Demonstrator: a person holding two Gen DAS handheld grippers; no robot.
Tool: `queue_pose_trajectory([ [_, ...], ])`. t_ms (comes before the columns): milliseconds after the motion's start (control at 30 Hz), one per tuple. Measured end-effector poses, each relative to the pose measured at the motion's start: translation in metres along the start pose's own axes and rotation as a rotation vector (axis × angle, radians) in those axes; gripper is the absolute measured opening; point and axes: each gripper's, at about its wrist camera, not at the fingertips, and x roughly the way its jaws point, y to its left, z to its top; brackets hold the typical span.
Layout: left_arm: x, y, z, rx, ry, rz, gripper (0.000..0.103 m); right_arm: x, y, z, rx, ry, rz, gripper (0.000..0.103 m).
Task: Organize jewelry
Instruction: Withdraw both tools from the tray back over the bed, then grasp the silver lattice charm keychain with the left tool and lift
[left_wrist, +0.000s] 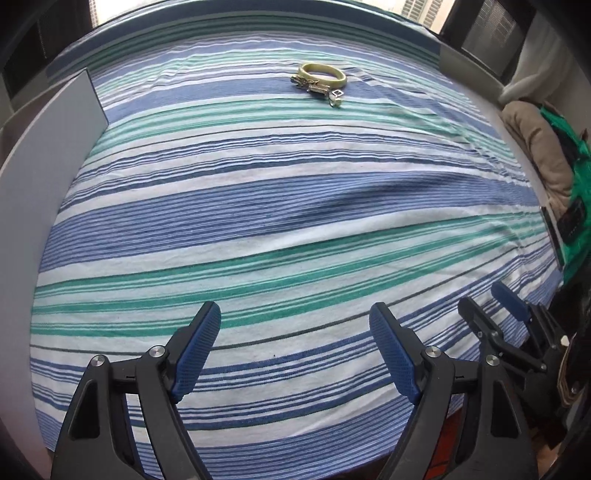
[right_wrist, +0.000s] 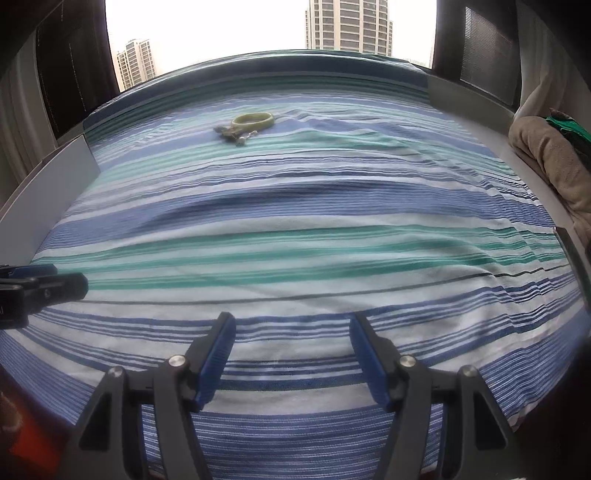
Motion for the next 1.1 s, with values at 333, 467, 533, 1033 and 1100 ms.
queue_pose_trajectory([
  [333,0.021,-0.006,0.112,-0.008,-0.024,-0.068,0.089,-0.008,-0.027,0.004,0.071,-0.026,0.022,0.067],
  [467,0.053,-0.023,0.158,0.030,-0.023,-0.046,0.088,-0.007,-0.035,0.007,0.082,-0.027,0.028,0.067],
  [533,0.067,-0.031,0.184,0.020,-0.042,-0.035,0.088,-0.005,-0.039,0.008,0.090,-0.024,0.028,0.067],
  [1033,0.141,-0.053,0.231,0.009,-0.110,0.160,0.035,0.006,-0.052,0.013,0.117,0.000,0.035,0.067],
  [1100,0.137,-0.045,0.227,-0.014,-0.101,0.128,0.034,0.004,-0.051,0.014,0.116,-0.009,0.033,0.067],
])
